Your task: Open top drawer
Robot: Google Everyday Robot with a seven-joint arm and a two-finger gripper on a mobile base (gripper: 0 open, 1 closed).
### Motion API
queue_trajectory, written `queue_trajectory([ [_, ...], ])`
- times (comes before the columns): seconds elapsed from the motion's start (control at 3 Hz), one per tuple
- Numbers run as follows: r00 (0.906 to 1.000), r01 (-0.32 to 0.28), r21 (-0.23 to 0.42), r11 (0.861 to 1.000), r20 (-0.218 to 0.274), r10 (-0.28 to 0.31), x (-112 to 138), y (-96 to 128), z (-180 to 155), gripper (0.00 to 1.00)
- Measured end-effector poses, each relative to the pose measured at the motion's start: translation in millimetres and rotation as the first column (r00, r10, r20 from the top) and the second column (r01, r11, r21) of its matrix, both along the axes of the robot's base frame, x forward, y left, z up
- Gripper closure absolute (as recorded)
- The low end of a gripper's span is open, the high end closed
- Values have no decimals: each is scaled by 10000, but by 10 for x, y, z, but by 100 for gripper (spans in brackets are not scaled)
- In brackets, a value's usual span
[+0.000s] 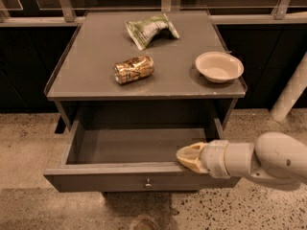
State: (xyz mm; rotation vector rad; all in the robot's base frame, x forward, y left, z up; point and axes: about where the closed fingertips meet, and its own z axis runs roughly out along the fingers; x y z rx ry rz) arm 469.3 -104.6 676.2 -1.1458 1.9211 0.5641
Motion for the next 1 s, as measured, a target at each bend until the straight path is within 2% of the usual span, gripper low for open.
queue_trajectory([
  [0.33,9990,233,135,9996,376,-237,-89,-78,103,81],
  [1.0,9991,248,135,9996,353,-253,-89,-80,100,35],
])
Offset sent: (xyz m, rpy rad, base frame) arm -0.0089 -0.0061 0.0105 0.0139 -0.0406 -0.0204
